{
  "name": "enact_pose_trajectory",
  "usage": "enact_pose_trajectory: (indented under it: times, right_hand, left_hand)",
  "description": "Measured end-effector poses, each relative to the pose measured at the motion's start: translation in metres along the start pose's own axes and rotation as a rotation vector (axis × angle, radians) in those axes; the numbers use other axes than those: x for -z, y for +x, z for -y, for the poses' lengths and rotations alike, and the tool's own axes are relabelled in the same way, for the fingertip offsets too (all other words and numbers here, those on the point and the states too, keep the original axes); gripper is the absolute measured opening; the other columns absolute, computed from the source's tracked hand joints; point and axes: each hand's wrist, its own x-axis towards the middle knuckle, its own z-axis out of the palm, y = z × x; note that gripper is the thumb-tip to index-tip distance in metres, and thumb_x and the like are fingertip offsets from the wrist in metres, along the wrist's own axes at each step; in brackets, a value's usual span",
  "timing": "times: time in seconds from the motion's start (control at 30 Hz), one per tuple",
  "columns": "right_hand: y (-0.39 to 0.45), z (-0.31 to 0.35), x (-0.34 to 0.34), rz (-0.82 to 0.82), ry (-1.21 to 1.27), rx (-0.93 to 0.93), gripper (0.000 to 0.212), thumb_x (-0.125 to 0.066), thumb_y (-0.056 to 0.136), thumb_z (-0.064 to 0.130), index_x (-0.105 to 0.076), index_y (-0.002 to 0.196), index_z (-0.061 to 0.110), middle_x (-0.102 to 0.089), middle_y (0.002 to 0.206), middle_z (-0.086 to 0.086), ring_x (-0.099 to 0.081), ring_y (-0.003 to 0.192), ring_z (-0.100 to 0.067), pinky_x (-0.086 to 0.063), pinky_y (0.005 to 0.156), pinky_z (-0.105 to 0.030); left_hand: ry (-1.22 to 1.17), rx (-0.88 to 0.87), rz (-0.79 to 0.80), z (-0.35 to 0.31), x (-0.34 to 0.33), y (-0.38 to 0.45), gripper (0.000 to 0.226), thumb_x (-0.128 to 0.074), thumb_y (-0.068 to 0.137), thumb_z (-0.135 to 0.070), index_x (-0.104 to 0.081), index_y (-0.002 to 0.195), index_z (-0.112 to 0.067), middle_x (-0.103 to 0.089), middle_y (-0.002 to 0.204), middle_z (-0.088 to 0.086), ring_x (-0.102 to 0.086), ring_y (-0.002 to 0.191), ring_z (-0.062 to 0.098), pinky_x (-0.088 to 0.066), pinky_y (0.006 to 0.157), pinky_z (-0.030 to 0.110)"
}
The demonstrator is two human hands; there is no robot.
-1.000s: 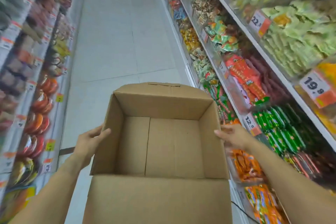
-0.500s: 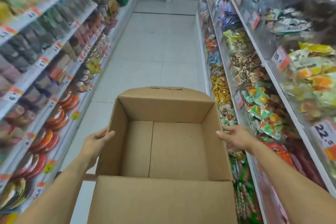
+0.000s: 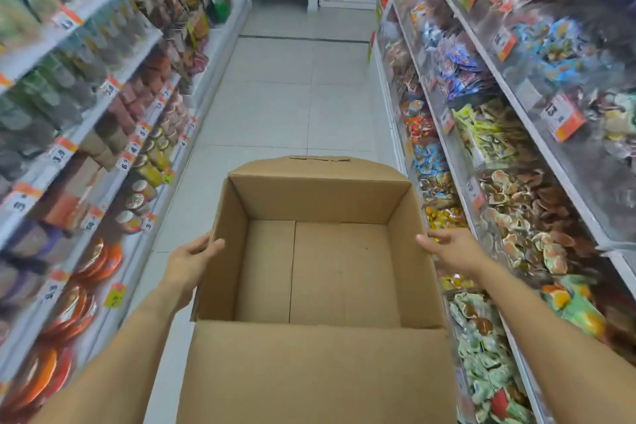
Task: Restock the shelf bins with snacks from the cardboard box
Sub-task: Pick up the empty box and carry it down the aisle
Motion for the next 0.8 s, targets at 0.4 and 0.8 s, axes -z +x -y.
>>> enact_pose_trajectory:
  times: [0.4, 0.8]
  right_hand:
    - [0.296, 0.157, 0.005, -0.097, 0.166, 0.026, 0.034, -0.052, 0.103, 0.007, -0.057, 0.136, 0.012, -0.072, 0.096, -0.001, -0.067, 0.079, -0.013, -0.055, 0.058, -0.019]
    - [0.606, 0.418, -0.002, -0.097, 0.1, 0.169, 0.034, -0.05, 0.104, 0.006, -0.058, 0.137, 0.009, -0.069, 0.112, -0.009, -0.066, 0.078, -0.006, -0.056, 0.06, -0.012]
  left_hand:
    - [0.034, 0.029, 0.043, -0.157, -0.081, 0.29, 0.06, -0.078, 0.086, -0.03, -0.056, 0.139, -0.014, -0.062, 0.134, -0.001, -0.059, 0.118, 0.015, -0.044, 0.107, 0.038]
    - [-0.028, -0.029, 0.017, -0.345, -0.136, 0.599, 0.053, -0.063, 0.098, -0.019, -0.045, 0.148, -0.013, -0.053, 0.137, 0.001, -0.052, 0.118, 0.017, -0.041, 0.107, 0.035]
